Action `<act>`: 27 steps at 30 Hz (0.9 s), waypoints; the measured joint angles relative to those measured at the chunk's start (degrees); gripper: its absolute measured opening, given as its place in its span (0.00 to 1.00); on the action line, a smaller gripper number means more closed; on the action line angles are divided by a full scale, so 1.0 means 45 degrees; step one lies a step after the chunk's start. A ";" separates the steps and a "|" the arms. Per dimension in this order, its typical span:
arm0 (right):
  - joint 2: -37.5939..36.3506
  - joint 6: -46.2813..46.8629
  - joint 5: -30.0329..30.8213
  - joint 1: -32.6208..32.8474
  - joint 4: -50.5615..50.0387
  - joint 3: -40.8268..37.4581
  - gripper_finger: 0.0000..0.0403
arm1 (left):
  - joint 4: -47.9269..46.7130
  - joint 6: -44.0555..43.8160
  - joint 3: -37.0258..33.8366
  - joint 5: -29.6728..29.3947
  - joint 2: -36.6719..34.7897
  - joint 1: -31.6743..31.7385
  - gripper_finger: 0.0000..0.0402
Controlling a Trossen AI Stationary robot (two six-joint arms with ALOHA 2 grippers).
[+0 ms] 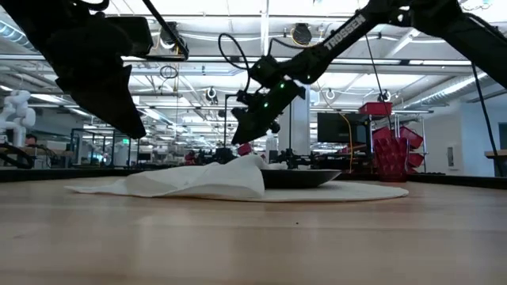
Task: Set table place
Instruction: Fold the white napkin
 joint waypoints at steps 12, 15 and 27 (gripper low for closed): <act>-0.0676 0.0782 -0.2023 -0.1545 -0.5052 0.0015 0.35 | 0.0696 0.0123 0.0000 -0.0593 0.0000 0.0000 0.50; -0.0282 0.0896 -0.2038 -0.1832 -0.5530 -0.0010 0.34 | 0.1266 0.0518 0.0000 -0.0616 0.0141 0.0000 0.50; 0.0529 0.0691 -0.1814 -0.1874 -0.6440 0.0000 0.32 | 0.4019 0.0868 0.0000 0.1300 0.2613 0.1147 0.50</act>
